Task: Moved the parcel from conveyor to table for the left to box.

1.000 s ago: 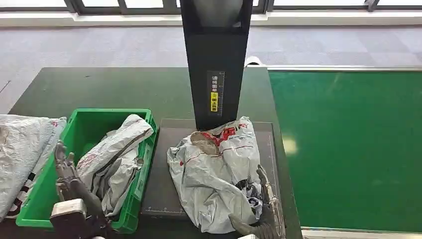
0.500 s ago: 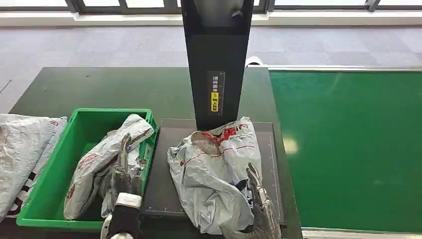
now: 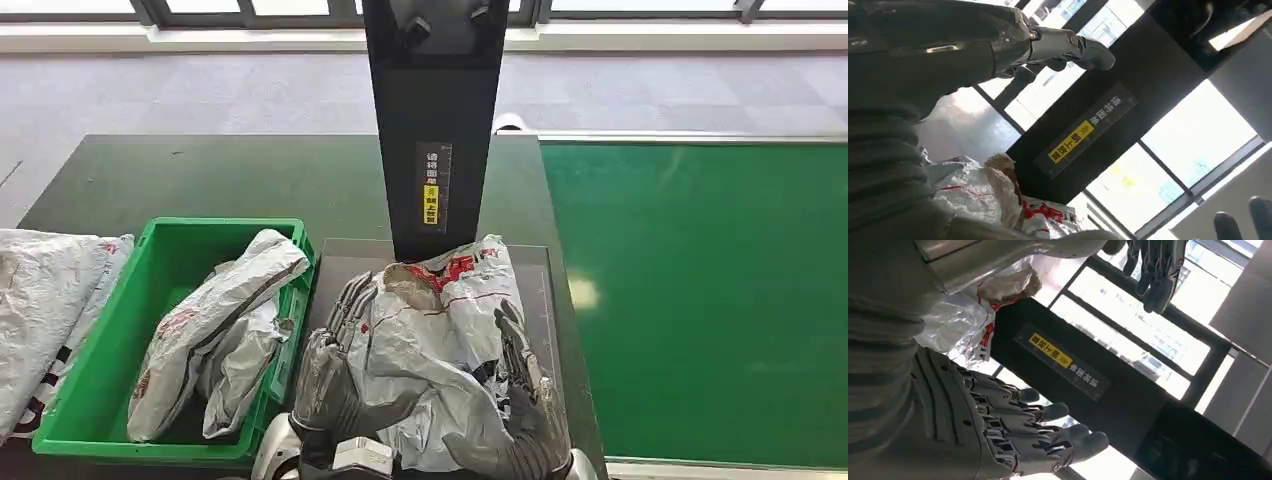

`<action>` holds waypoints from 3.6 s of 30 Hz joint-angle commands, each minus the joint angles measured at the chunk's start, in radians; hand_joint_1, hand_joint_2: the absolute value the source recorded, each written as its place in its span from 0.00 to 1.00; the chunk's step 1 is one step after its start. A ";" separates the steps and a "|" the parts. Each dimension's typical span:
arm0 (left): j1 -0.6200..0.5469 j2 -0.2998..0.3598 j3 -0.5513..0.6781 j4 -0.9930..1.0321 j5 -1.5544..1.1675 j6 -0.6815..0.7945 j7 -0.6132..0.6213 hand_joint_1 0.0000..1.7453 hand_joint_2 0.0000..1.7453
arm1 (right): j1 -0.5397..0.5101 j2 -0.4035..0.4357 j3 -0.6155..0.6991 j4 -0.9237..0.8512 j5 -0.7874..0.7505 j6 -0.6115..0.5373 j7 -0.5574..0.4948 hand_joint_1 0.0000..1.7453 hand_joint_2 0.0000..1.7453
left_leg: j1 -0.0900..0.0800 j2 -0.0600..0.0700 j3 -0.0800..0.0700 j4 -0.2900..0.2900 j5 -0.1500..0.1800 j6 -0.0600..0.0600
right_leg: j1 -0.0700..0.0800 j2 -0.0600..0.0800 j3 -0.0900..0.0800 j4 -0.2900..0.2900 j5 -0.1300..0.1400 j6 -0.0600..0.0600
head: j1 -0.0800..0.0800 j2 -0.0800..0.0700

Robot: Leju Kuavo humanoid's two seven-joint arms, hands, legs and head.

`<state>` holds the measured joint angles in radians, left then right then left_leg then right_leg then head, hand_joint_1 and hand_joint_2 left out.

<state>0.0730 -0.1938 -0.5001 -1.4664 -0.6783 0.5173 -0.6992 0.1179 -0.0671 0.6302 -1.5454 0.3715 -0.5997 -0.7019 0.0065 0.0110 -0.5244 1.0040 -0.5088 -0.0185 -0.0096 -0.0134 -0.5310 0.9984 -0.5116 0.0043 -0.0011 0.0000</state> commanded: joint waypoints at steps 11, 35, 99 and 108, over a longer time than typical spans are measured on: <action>-0.274 -0.133 -0.148 0.720 -0.287 -0.129 0.165 0.00 1.00 | -0.106 0.024 0.049 -0.040 0.011 0.076 0.004 0.00 1.00 | -0.001 -0.002 0.000 -0.001 0.003 0.003 | -0.001 -0.001 0.001 -0.002 0.003 0.001 | 0.001 0.000; -0.339 -0.155 -0.229 0.895 -0.272 -0.170 0.171 0.00 1.00 | -0.098 0.065 -0.015 -0.069 0.040 0.152 0.004 0.00 1.00 | 0.000 -0.003 0.004 0.000 0.005 0.003 | -0.002 -0.002 0.006 -0.003 0.005 0.003 | 0.000 0.000; 0.103 -0.155 0.314 -0.371 -0.420 0.181 0.001 1.00 1.00 | -0.003 0.173 -0.205 -0.179 0.156 0.265 0.004 0.00 1.00 | 0.001 0.001 -0.002 0.000 0.003 0.003 | 0.000 0.002 -0.001 -0.001 0.004 0.002 | 0.000 0.000; 0.152 -0.155 0.478 -0.873 -0.234 0.181 0.001 1.00 1.00 | -0.060 0.058 -0.046 -0.063 0.037 0.027 0.004 0.00 1.00 | 0.002 0.006 -0.003 0.001 0.002 0.003 | 0.002 0.008 -0.004 0.000 0.005 0.002 | 0.000 0.000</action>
<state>0.1848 -0.2842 -0.2090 -1.9831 -1.0314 0.7012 -0.7000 0.1208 0.1148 0.4368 -1.7513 0.4806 -0.4236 -0.7019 0.0067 0.0113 -0.5261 1.0046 -0.5068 -0.0163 -0.0093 -0.0129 -0.5316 0.9996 -0.5098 0.0062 -0.0015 0.0000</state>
